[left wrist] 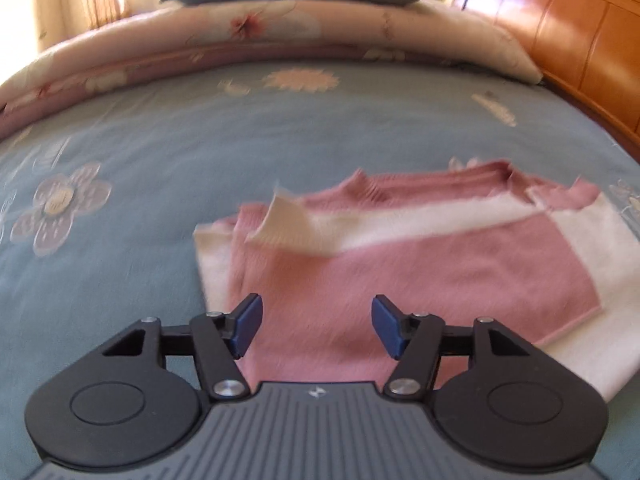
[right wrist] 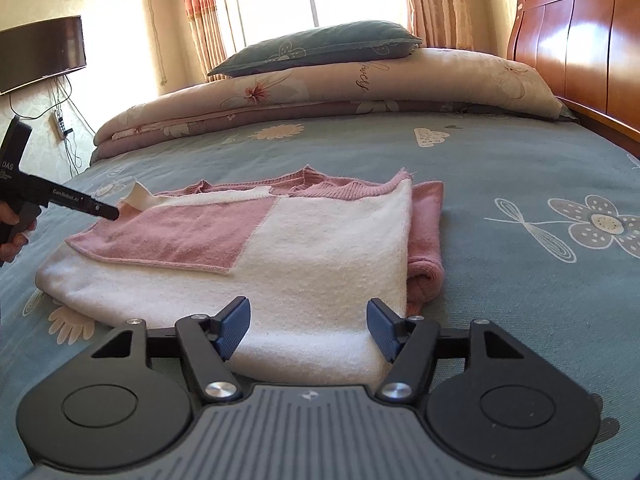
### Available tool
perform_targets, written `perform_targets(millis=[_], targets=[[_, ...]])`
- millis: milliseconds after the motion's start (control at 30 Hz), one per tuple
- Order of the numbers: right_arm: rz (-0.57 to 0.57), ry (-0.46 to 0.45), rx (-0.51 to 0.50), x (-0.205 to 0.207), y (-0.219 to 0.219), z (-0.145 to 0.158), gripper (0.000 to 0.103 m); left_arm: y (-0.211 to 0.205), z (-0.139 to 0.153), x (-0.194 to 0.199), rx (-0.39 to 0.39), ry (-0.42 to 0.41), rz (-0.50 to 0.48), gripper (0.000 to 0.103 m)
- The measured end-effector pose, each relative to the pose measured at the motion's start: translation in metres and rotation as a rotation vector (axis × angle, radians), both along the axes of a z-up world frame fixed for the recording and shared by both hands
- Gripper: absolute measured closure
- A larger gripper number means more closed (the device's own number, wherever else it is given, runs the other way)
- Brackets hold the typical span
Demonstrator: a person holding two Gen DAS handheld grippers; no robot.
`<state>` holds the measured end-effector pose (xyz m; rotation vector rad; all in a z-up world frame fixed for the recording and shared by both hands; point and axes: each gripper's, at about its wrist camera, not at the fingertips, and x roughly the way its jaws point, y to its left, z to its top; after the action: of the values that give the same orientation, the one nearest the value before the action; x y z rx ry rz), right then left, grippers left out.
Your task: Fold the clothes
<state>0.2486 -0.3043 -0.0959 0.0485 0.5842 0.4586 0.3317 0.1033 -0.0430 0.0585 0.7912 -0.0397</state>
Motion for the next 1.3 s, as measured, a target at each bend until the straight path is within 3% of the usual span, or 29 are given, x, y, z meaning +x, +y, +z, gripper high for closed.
perform_targets(millis=[100,233,333,467,633,867,1100,1200,1300], targets=[[-0.001,-0.005,-0.014,0.000,0.001,-0.001,0.034,-0.009,-0.006,0.024,0.013,0.004,-0.006,0.039],[0.000,-0.005,-0.013,-0.001,0.001,0.000,0.034,0.002,-0.032,0.040,-0.027,0.058,0.102,0.036],[-0.009,-0.014,-0.001,-0.001,-0.002,0.003,0.033,-0.003,-0.024,0.034,-0.020,0.053,0.121,0.039],[-0.006,-0.011,0.020,-0.003,-0.004,0.006,0.031,-0.043,0.003,0.031,-0.021,0.053,-0.004,0.039],[0.047,-0.002,-0.034,-0.009,0.007,0.009,0.031,-0.138,0.033,0.053,-0.148,0.156,-0.240,0.035],[0.043,0.020,-0.081,-0.016,0.012,0.013,0.026,-0.275,0.026,0.088,-0.289,0.318,-0.433,0.035],[0.064,0.074,-0.058,-0.015,0.005,0.011,0.024,-0.328,-0.016,0.117,-0.284,0.377,-0.405,0.035],[0.063,0.090,-0.055,-0.017,0.003,0.011,0.024,-0.333,-0.024,0.123,-0.300,0.367,-0.371,0.024],[0.062,0.101,-0.054,-0.019,0.002,0.011,0.024,-0.338,-0.015,0.120,-0.290,0.358,-0.351,0.024]])
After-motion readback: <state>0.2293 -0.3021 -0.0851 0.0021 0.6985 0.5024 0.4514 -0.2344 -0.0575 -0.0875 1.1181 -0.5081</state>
